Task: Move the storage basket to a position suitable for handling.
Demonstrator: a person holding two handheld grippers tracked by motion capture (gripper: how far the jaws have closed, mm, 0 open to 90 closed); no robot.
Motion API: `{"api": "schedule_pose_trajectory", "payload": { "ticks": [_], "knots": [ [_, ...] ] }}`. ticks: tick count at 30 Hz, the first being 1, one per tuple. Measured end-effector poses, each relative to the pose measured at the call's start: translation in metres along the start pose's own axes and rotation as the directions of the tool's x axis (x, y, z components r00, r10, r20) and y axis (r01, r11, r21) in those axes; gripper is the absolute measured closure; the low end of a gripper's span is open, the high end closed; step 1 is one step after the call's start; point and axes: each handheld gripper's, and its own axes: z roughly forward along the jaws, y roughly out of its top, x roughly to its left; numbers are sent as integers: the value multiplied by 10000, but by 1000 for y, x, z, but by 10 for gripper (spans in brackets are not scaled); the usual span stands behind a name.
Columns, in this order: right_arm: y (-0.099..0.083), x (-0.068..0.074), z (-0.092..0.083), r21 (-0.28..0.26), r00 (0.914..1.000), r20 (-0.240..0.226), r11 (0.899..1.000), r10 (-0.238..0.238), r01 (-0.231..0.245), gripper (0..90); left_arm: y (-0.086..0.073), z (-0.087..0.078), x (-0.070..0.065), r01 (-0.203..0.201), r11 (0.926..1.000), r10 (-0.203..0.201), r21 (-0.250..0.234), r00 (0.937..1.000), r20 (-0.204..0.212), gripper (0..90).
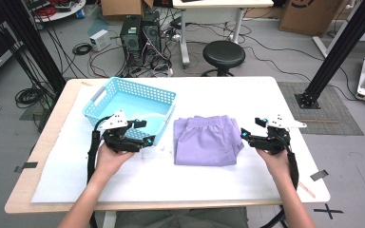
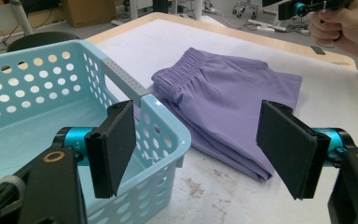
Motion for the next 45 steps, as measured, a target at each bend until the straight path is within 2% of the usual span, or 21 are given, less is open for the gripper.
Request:
{"api": "schedule_pose_trajectory", "payload": {
  "ticks": [8,14,23,26,28,31,34,36,38,39,40,42,45],
  "knots": [
    [-1,2,2,69,10000,-31,9999,-72,73,274,-1,3,-1,-73,9998,74,157,10000,-42,284],
    [-2,3,3,107,9999,-52,9999,-106,106,274,-3,3,1,39,9996,-33,269,9997,-242,284],
    [-4,6,5,190,9998,-123,9997,-174,176,274,-8,8,1,-186,9976,207,667,9993,-316,295],
    [-4,6,4,174,9997,-131,9997,-196,198,274,-7,2,1,-325,9981,353,516,9979,-535,295],
    [-6,6,3,175,9998,-133,9997,-177,179,274,-7,-7,6,-284,9991,308,325,9966,-761,295],
    [-7,6,2,226,9997,-139,9996,-177,180,274,-11,-24,17,-238,9996,252,141,9936,-1103,295],
    [-8,7,0,186,9997,-138,9996,-189,192,274,-16,-41,29,-282,9992,322,297,9890,-1445,294],
    [-8,7,0,177,9997,-131,9996,-198,201,274,-20,-52,37,-258,9993,298,275,9867,-1599,295],
    [-8,7,0,193,9997,-143,9996,-210,213,274,-24,-63,46,-72,9999,97,150,9849,-1729,294],
    [-8,7,0,193,9997,-143,9996,-210,213,274,-24,-63,46,-72,9999,97,150,9849,-1729,295],
    [-8,8,2,231,9997,-127,9995,-198,201,274,-28,-73,55,14,9999,18,152,9785,-2060,294],
    [-8,7,3,238,9997,-132,9995,-200,203,274,-31,-84,62,114,9999,-92,79,9721,-2344,294],
    [-7,8,6,286,9998,-154,9995,-155,160,274,-35,-97,72,272,9996,-267,-23,9577,-2866,294]
  ]
}}
